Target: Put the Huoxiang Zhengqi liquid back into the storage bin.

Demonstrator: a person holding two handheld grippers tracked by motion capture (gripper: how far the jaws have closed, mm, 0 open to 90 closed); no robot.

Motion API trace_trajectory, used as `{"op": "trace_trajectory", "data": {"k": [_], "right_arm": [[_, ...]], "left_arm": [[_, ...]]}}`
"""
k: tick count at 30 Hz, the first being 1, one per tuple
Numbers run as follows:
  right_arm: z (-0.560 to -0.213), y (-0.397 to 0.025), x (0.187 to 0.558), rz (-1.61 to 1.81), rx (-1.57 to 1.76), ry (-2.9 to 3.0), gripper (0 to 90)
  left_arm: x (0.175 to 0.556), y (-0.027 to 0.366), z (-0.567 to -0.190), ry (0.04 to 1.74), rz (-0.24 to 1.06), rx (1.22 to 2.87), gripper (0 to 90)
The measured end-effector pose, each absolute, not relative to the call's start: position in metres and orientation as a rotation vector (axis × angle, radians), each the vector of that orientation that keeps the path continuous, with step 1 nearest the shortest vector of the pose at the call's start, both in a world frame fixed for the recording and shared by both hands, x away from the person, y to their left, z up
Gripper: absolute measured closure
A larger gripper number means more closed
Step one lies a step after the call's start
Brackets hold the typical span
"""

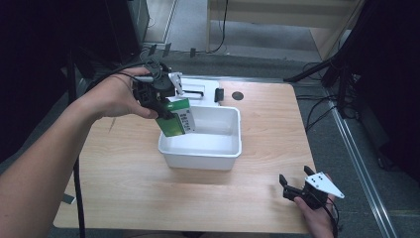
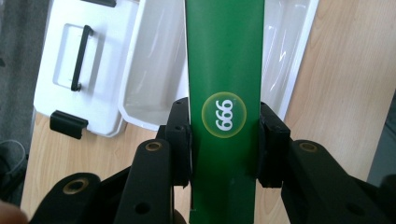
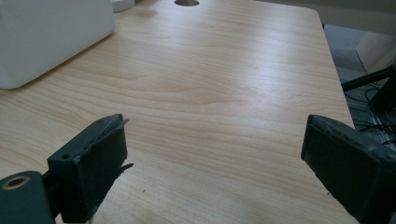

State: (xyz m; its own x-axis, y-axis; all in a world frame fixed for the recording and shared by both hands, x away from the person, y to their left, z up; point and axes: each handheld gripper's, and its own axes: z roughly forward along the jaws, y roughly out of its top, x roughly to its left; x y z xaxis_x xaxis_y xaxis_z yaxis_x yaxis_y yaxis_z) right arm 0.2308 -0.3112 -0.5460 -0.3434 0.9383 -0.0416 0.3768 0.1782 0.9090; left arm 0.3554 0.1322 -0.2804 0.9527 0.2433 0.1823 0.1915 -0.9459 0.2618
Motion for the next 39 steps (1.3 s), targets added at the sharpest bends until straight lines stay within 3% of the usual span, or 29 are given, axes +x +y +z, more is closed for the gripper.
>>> {"op": "trace_trajectory", "data": {"k": [39], "right_arm": [[-0.546,-0.311,0.231,1.139,1.243,1.825,6.9]], "left_arm": [[0.374,0.126,-0.346,0.274,0.22,2.908,64.9]]}}
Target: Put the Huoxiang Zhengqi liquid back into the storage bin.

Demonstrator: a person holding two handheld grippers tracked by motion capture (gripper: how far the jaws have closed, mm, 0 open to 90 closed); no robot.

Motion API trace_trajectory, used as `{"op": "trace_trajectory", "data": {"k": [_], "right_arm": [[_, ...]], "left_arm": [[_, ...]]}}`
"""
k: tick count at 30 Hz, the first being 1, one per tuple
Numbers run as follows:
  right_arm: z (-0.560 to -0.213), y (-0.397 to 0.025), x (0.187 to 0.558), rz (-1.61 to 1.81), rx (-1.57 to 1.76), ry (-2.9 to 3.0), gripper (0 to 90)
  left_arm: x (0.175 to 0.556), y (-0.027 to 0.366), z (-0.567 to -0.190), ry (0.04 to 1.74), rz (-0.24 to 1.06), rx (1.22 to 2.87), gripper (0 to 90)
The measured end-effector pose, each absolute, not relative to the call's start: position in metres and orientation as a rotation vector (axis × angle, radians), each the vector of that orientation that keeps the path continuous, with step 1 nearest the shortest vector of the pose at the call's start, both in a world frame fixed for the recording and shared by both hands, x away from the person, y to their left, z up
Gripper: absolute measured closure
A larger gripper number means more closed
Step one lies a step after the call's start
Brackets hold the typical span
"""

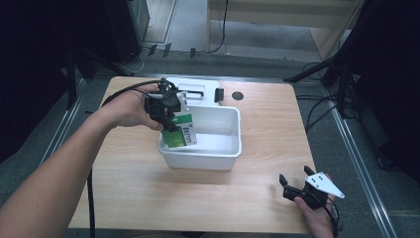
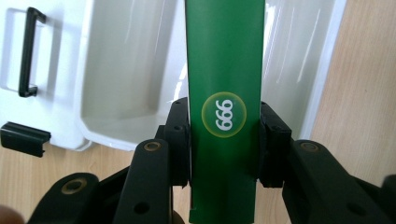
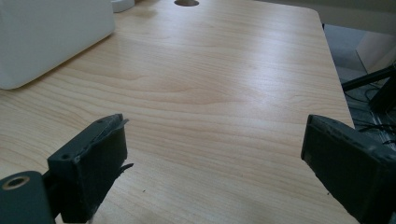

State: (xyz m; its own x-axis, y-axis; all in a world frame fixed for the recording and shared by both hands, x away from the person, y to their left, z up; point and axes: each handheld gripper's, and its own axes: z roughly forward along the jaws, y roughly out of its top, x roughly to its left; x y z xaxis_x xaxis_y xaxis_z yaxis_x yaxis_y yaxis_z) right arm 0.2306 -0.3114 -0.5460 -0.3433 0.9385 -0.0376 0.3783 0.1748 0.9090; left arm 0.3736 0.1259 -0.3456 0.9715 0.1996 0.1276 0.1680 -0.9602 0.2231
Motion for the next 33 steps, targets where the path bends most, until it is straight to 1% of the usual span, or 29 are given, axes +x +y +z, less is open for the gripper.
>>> {"op": "trace_trajectory", "data": {"k": [16,33], "right_arm": [[-0.546,-0.311,0.23,1.143,1.237,1.823,6.9],[-0.546,-0.311,0.23,1.144,1.238,1.823,6.9]], "left_arm": [[0.38,0.128,-0.368,0.333,0.185,2.922,64.7],[0.38,0.123,-0.386,0.331,0.157,2.955,64.1]]}}
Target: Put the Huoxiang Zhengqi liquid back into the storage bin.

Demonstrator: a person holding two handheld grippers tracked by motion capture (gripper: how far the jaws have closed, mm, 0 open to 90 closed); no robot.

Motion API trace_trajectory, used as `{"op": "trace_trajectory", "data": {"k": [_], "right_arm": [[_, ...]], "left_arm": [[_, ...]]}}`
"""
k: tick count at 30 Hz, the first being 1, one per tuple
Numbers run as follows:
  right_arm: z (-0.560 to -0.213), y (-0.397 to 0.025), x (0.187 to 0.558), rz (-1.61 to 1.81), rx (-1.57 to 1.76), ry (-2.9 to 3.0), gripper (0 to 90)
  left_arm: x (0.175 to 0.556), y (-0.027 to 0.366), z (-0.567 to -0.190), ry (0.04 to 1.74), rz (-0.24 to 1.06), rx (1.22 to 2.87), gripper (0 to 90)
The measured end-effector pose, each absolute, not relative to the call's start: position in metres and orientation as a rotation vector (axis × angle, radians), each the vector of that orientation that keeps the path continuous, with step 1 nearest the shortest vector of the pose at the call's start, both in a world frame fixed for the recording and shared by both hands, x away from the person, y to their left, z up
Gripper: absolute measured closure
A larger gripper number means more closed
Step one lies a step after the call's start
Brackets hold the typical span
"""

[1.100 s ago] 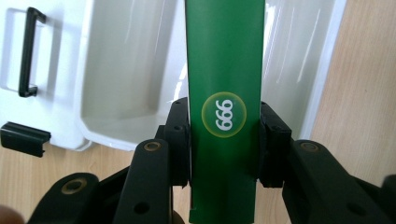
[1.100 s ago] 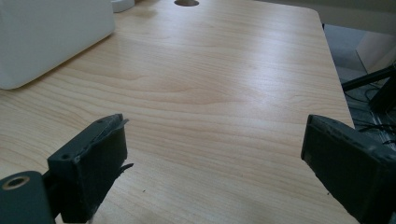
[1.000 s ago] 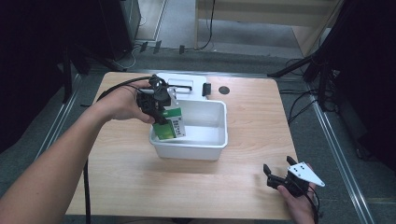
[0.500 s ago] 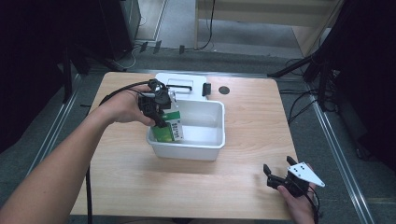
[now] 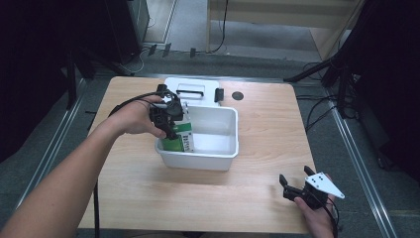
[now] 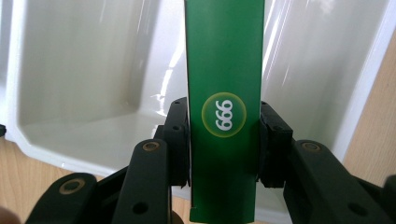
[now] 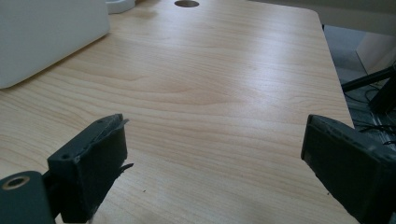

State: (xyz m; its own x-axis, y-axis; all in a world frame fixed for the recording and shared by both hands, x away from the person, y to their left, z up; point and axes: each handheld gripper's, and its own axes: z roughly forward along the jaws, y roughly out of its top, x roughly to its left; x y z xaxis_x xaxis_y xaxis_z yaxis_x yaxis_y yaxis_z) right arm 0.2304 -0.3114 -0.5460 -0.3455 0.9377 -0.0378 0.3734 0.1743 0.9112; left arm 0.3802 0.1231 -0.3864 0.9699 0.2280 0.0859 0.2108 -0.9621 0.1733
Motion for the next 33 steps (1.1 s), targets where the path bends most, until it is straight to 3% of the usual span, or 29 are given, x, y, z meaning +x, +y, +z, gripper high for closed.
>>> {"op": "trace_trajectory", "data": {"k": [12,20,24,33], "right_arm": [[-0.546,-0.312,0.231,1.144,1.235,1.822,6.9],[-0.546,-0.311,0.23,1.143,1.237,1.823,6.9],[-0.546,-0.311,0.23,1.143,1.237,1.823,6.9],[-0.546,-0.311,0.231,1.142,1.236,1.823,6.9]], "left_arm": [[0.38,0.121,-0.388,0.348,0.145,2.962,62.8],[0.378,0.125,-0.377,0.462,0.134,2.93,61.2],[0.375,0.129,-0.367,0.578,0.228,2.884,51.1],[0.375,0.144,-0.351,0.764,0.179,2.841,28.2]]}}
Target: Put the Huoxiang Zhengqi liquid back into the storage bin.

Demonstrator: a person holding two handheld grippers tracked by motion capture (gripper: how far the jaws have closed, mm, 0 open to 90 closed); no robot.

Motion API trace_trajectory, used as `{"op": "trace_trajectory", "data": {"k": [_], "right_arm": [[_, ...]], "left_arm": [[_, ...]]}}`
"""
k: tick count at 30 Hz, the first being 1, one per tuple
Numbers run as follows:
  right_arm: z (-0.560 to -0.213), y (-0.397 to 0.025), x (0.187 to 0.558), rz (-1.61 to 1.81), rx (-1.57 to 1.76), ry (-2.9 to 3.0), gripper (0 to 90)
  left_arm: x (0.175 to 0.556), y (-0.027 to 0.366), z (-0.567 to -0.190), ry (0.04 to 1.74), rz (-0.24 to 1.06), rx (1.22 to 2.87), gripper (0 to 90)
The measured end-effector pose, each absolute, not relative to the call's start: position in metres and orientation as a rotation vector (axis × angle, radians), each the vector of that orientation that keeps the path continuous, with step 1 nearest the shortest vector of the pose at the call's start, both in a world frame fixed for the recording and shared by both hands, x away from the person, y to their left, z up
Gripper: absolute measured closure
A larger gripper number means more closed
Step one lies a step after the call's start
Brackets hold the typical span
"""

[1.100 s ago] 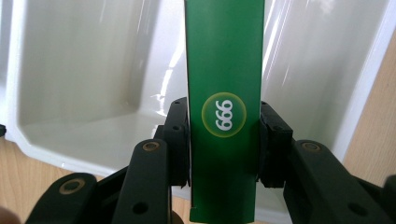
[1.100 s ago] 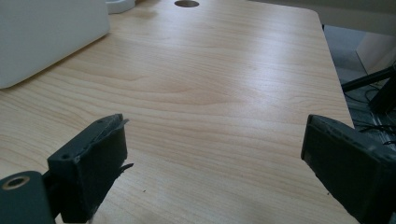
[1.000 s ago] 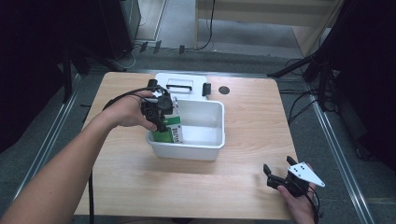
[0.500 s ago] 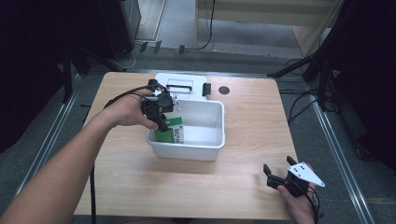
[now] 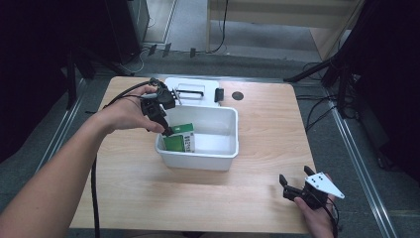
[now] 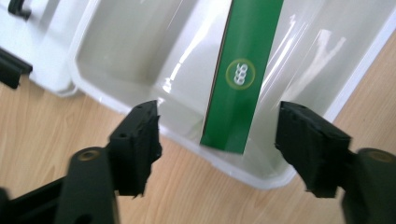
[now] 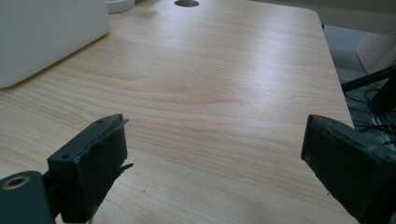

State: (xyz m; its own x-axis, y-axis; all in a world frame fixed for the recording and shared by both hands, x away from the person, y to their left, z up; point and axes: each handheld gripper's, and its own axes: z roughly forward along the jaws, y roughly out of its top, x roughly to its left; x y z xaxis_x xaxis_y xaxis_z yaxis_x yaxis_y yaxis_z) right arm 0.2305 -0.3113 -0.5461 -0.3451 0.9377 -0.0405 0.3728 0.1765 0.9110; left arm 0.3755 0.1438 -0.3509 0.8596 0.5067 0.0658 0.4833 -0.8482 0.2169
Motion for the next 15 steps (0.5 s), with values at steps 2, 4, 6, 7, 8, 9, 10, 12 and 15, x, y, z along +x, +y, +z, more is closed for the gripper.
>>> {"op": "trace_trajectory", "data": {"k": [2,4,6,7,8,9,10,12,15], "right_arm": [[-0.546,-0.311,0.231,1.141,1.236,1.823,6.9],[-0.546,-0.311,0.231,1.14,1.236,1.823,6.9],[-0.546,-0.311,0.231,1.139,1.236,1.825,6.9],[-0.546,-0.311,0.231,1.138,1.238,1.825,6.9],[-0.546,-0.311,0.231,1.137,1.236,1.825,6.9],[-0.546,-0.311,0.231,1.137,1.238,1.825,6.9],[-0.546,-0.311,0.231,1.136,1.238,1.825,6.9],[-0.546,-0.311,0.231,1.135,1.237,1.826,6.9],[-0.546,-0.311,0.231,1.133,1.237,1.828,6.9]], "left_arm": [[0.375,0.149,-0.349,0.791,0.171,2.842,23.5],[0.374,0.154,-0.348,0.82,0.181,2.844,19.2],[0.374,0.159,-0.347,0.837,0.19,2.854,15.9],[0.373,0.163,-0.346,0.852,0.191,2.855,14.3],[0.373,0.165,-0.346,0.857,0.192,2.856,13.6],[0.373,0.168,-0.345,0.872,0.194,2.858,11.2],[0.373,0.172,-0.345,0.899,0.191,2.85,8.5],[0.372,0.178,-0.344,0.931,0.195,2.859,2.3],[0.371,0.189,-0.344,0.996,0.221,2.849,0.0]]}}
